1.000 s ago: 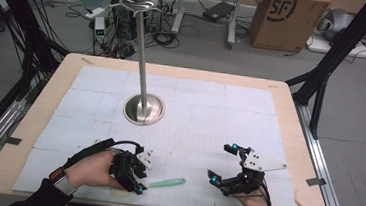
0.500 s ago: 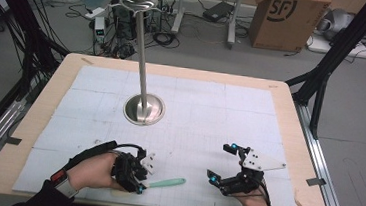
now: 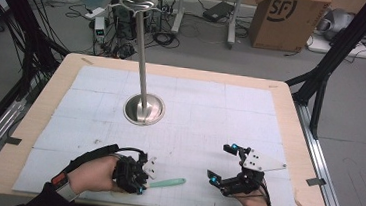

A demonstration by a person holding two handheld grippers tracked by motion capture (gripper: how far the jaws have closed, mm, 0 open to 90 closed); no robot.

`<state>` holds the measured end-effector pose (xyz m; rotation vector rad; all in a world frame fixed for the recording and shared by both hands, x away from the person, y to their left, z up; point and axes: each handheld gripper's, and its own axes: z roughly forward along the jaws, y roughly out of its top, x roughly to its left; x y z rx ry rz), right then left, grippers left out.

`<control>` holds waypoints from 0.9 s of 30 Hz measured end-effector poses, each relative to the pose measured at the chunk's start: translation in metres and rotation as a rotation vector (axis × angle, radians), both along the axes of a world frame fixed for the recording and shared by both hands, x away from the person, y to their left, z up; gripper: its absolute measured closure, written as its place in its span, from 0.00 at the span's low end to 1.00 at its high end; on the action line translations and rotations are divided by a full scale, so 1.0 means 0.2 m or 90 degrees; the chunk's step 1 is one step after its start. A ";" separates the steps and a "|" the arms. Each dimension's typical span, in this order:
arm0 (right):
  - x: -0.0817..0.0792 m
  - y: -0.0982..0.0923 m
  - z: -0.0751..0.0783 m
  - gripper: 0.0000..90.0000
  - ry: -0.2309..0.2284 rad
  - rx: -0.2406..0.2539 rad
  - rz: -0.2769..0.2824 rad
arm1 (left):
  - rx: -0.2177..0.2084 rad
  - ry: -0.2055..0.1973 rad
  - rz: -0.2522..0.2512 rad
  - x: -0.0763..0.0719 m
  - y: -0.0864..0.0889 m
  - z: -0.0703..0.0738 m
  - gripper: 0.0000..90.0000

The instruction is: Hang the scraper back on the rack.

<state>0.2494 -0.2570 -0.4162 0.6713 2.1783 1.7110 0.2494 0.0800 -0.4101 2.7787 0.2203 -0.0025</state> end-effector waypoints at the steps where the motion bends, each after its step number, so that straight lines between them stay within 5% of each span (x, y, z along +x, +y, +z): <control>1: 0.00 0.00 0.00 0.00 0.001 0.002 -0.001 | 0.004 -0.002 0.010 0.00 0.00 0.00 0.88; 6: 0.00 0.00 0.00 0.00 -0.007 0.008 0.002 | 0.016 -0.015 0.029 -0.02 -0.01 0.00 0.89; 14: 0.00 0.00 0.01 0.00 -0.004 0.006 0.000 | -0.015 -0.024 0.032 -0.03 0.02 0.01 0.90; 19: 0.00 0.00 0.01 0.00 -0.003 0.006 0.000 | -0.052 -0.031 0.056 -0.02 0.09 0.04 0.90; 27: -0.01 0.00 0.01 0.00 -0.005 0.008 0.000 | -0.138 -0.055 0.139 0.02 0.25 0.12 0.89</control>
